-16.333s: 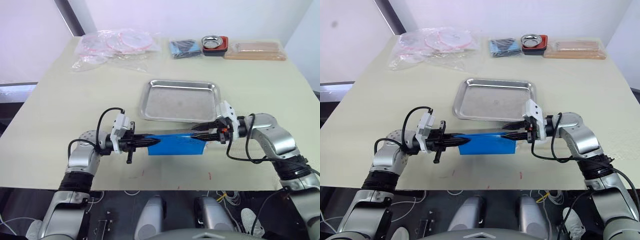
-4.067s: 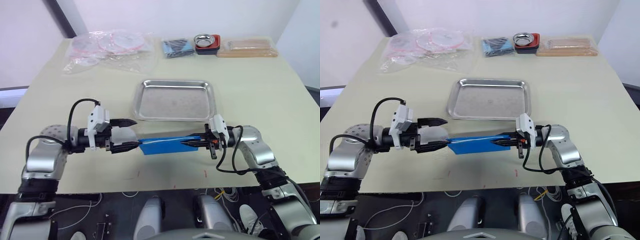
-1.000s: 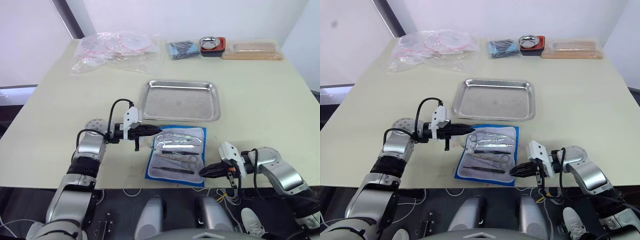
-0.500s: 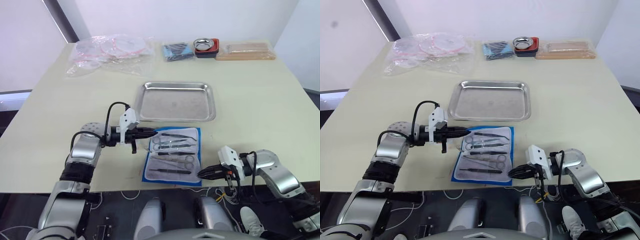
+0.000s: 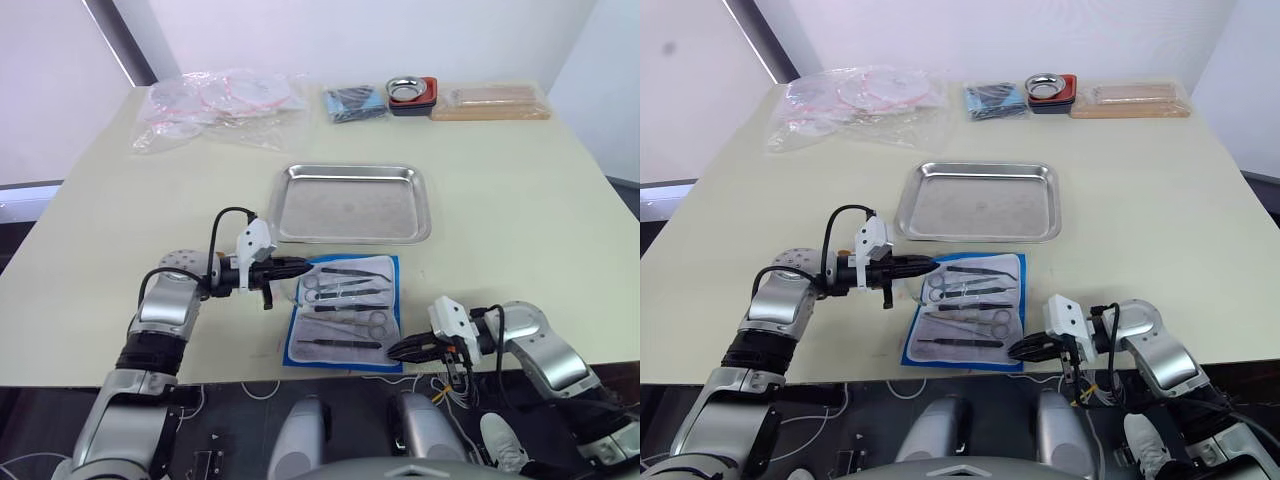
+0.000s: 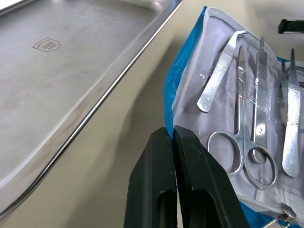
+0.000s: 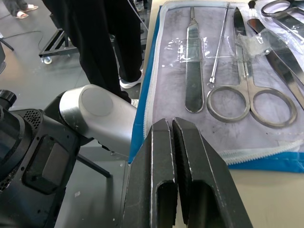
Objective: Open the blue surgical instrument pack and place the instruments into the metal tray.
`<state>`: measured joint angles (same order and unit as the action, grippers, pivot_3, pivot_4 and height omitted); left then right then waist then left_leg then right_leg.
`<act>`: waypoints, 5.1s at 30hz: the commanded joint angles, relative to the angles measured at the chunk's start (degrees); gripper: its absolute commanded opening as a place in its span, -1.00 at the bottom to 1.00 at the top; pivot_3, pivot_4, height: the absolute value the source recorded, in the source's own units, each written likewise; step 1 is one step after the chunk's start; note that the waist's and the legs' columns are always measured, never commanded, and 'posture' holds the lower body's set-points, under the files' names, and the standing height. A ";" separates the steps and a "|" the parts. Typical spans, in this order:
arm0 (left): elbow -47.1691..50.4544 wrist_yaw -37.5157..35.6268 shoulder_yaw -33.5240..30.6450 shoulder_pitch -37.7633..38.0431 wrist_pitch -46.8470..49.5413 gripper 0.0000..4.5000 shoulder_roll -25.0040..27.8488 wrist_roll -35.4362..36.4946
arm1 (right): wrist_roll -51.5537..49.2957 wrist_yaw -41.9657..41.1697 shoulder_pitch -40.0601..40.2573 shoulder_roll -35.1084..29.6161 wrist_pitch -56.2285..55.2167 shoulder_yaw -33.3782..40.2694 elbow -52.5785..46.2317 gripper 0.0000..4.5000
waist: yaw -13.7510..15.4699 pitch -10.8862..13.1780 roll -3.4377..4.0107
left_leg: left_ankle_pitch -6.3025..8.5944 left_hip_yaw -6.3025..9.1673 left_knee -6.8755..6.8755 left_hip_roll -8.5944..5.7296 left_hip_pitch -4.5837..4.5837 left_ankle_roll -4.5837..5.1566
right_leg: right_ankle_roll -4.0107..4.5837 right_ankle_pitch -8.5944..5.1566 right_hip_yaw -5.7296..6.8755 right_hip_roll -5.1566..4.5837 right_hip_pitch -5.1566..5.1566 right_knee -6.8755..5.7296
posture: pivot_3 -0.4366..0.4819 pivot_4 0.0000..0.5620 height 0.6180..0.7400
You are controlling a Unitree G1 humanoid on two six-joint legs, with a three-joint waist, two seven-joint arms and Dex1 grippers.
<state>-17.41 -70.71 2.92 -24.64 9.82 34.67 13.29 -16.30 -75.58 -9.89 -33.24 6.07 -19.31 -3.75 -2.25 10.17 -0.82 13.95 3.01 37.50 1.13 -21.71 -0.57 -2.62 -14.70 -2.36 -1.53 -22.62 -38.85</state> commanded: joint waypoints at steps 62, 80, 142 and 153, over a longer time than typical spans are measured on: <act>6.88 2.26 -6.59 8.27 3.26 -0.40 1.99 9.84 | 1.59 0.12 -1.43 -2.23 3.60 -1.21 -0.82 -1.00 | 0.01 -0.01 -0.01 | 0.00 0.00 -0.17 0.04 -0.10 -0.01 | 0.01 -0.01 0.02 -0.02 -0.14 0.19 | -0.05 -0.47 1.00; 18.97 -6.38 -12.33 12.57 0.15 -0.39 10.52 16.17 | -10.16 0.95 -2.77 -4.41 9.24 8.88 -10.96 0.98 | 0.17 0.25 -0.23 | 0.02 0.06 -0.35 0.10 -0.43 -0.02 | 0.02 0.01 0.16 -0.09 -0.21 0.79 | -0.05 -0.47 1.00; 22.18 -13.71 -9.27 11.07 -2.58 0.98 16.60 16.82 | 9.59 5.36 -8.66 6.77 -5.42 -2.19 18.56 1.00 | 0.15 0.05 -0.53 | 0.01 -0.15 -0.10 0.11 -0.17 0.00 | 0.12 0.03 -0.08 0.07 -0.29 0.06 | -0.05 -0.47 1.00; 9.62 -13.68 -1.21 0.10 -6.97 0.98 10.91 8.71 | 10.37 6.54 -9.14 7.04 -6.16 -2.83 20.08 1.00 | -0.09 -0.06 -0.59 | 0.01 -0.15 -0.10 0.13 -0.01 0.00 | 0.11 0.04 -0.11 0.14 -0.14 0.04 | -0.05 -0.47 1.00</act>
<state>-5.97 -84.04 0.96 -23.04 4.82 46.05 23.52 -9.61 -69.42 -21.08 -25.39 -1.61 -19.82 12.20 -2.34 10.11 -1.41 13.96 2.83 37.40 1.26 -21.72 -0.57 -2.50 -14.65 -2.50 -1.39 -22.76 -38.80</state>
